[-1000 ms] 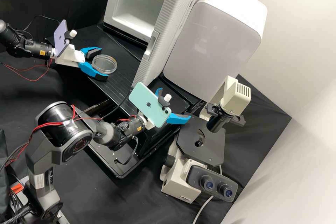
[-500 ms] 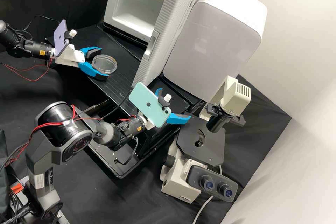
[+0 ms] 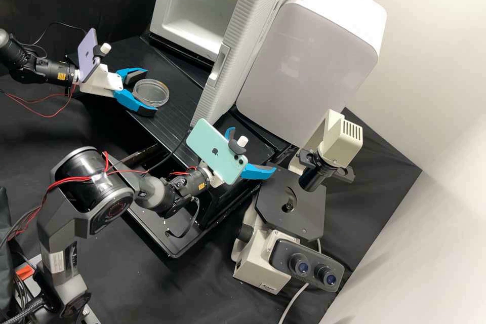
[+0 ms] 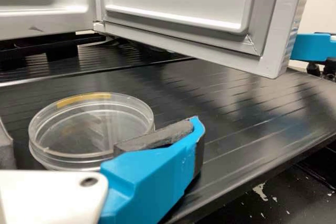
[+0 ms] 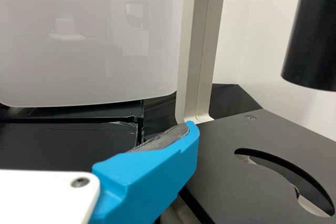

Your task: Place the petri dish in the incubator

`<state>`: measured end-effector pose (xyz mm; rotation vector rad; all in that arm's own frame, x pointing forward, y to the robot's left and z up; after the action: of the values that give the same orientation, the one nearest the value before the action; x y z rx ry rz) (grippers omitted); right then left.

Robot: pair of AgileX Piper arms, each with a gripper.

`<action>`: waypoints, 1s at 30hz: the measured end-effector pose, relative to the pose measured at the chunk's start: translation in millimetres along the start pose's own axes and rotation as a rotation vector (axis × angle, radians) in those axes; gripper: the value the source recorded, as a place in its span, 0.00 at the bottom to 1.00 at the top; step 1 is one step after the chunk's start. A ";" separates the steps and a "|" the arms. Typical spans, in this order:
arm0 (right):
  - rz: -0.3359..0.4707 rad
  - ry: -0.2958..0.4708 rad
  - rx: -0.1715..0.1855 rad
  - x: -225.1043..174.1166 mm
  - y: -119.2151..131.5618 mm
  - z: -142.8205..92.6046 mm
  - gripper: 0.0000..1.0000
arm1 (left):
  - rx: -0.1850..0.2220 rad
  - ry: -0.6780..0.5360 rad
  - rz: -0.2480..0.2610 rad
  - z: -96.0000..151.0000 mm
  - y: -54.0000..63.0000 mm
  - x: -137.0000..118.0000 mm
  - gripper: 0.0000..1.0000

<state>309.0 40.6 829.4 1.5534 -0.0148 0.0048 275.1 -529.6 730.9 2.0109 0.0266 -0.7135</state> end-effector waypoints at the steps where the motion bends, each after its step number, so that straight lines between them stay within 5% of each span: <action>1: 0.000 0.000 0.000 0.0 0.0 0.0 1.00 | 0.003 -0.003 -0.001 1.2 -0.3 0.2 0.00; 30: 0.000 0.000 0.000 0.0 0.0 0.0 1.00 | 0.009 0.002 -0.001 2.5 -1.4 0.2 0.00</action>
<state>309.0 40.6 829.4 1.5534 -0.0148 0.0048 273.7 -530.9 728.8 2.0204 0.0257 -0.7136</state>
